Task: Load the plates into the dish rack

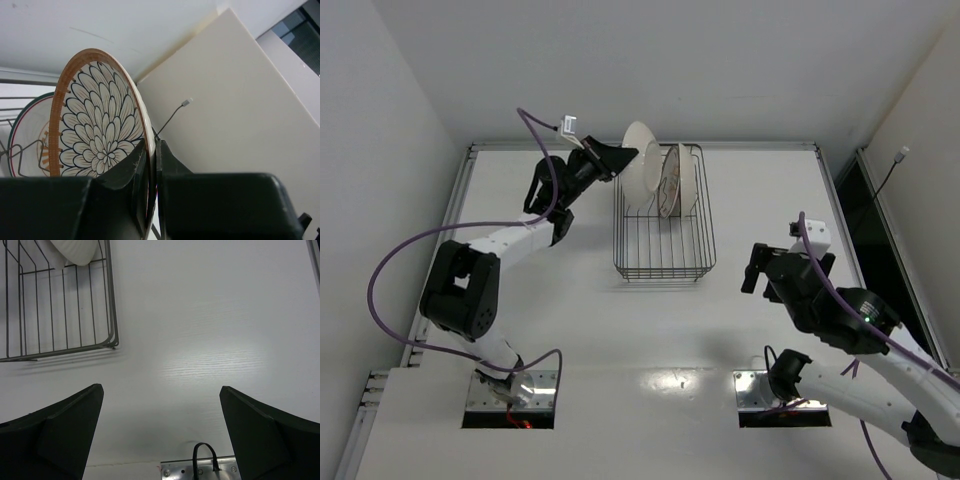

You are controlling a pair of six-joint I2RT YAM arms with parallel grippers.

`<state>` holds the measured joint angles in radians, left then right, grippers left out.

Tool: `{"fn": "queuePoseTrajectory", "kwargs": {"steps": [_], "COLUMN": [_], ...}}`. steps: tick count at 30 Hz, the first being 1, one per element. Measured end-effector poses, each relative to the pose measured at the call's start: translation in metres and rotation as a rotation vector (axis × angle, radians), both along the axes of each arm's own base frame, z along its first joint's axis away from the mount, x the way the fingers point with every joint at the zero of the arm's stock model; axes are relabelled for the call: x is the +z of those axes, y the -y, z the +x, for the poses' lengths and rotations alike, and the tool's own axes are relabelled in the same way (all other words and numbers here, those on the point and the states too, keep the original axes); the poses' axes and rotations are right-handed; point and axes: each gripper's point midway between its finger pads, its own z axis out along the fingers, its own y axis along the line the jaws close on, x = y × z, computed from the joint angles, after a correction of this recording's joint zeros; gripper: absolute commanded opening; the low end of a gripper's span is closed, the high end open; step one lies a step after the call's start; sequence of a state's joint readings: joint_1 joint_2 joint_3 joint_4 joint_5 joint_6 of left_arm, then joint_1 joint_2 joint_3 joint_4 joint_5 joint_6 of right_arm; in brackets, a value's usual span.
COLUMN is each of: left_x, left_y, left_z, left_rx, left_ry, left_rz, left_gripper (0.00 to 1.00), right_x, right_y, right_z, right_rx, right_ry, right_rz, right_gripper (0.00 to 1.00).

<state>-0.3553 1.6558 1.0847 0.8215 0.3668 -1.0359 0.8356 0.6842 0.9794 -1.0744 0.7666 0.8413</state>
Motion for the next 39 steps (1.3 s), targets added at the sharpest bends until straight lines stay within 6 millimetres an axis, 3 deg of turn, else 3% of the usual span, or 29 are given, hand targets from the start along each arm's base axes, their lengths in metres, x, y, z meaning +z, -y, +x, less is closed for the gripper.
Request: {"fn": "queuePoseTrajectory", "kwargs": {"steps": [6,15,26,39], "left_x": [-0.01,-0.04,-0.049,-0.1], "left_y": [0.006,0.017,0.018,0.026], "left_z": [0.004,0.015,0.021,0.033], "left_rx": [0.045,0.077,0.134,0.164], "left_ry": [-0.027,-0.097,-0.128,-0.235], "left_rz": [-0.015,-0.016,-0.019,0.019], "left_gripper": [0.0,0.0,0.0,0.0], "right_x": [-0.008,-0.007,-0.006,-0.009], "right_y": [-0.005,-0.007,-0.009,-0.011], "right_z": [0.002,0.003,0.004,0.003], "right_rx": [0.011,0.013,0.016,0.031], "right_ry": [-0.016,-0.01,-0.006,-0.018], "right_rz": [-0.007,0.002,0.011,0.008], "right_gripper": [1.0,1.0,1.0,1.0]}}
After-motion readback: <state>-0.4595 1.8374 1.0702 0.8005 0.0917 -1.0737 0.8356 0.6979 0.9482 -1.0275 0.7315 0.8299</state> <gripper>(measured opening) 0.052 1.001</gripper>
